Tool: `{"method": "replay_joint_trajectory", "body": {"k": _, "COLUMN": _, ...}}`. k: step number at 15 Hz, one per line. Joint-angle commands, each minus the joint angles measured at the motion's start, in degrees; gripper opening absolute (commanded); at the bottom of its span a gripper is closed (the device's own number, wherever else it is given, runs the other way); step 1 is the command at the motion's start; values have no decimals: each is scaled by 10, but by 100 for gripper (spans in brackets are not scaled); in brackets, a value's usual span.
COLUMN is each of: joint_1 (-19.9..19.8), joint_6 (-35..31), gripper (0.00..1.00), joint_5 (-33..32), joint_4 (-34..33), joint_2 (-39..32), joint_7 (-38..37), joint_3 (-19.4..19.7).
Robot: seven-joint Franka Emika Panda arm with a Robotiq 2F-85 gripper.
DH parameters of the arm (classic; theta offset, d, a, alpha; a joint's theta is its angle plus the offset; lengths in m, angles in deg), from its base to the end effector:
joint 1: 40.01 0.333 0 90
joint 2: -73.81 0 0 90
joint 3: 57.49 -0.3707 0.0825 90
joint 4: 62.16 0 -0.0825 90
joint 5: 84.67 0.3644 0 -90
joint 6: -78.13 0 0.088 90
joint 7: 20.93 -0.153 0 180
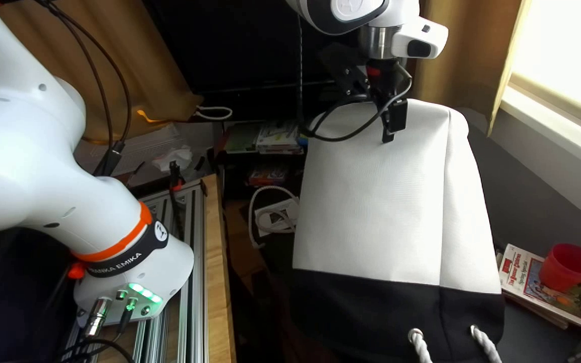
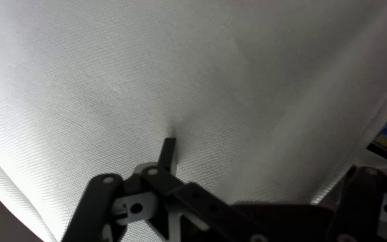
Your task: Turn the white bag upright
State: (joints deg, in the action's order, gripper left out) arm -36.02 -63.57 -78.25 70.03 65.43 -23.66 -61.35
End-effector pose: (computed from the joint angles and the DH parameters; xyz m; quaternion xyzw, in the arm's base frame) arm 0.5167 0.0740 0.3077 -0.9991 -0.0006 -0.0061 0.0408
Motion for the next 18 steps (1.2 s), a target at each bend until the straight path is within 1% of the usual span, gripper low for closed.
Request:
{"method": "replay_joint_trajectory", "body": {"k": 1, "joint_1": -12, "joint_6": -21, "gripper": 95, "joint_5": 53, "joint_4": 3, "joint_2": -13, "joint_7": 82, "joint_3": -14}}
{"method": "replay_joint_trajectory", "body": {"k": 2, "joint_1": -14, "joint_6": -23, "gripper": 99, "joint_5": 64, "joint_4": 3, "joint_2": -16, "joint_7": 101, "joint_3": -16}}
{"method": "replay_joint_trajectory", "body": {"k": 3, "joint_1": -16, "joint_6": -23, "gripper": 98, "joint_5": 75, "joint_4": 2, "joint_2": -18, "joint_7": 117, "joint_3": -18}}
{"method": "replay_joint_trajectory", "body": {"k": 4, "joint_1": -17, "joint_6": -21, "gripper": 100, "joint_5": 84, "joint_4": 1, "joint_2": -18, "joint_7": 131, "joint_3": -20}}
{"method": "replay_joint_trajectory", "body": {"k": 8, "joint_1": -25, "joint_6": -11, "gripper": 100, "joint_5": 135, "joint_4": -1, "joint_2": -16, "joint_7": 193, "joint_3": -30}}
{"method": "replay_joint_trajectory", "body": {"k": 14, "joint_1": -44, "joint_6": 24, "gripper": 100, "joint_5": 245, "joint_4": -5, "joint_2": -19, "joint_7": 291, "joint_3": -46}}
{"method": "replay_joint_trajectory", "body": {"k": 18, "joint_1": -51, "joint_6": 48, "gripper": 100, "joint_5": 293, "joint_4": -6, "joint_2": -21, "joint_7": 327, "joint_3": -44}}
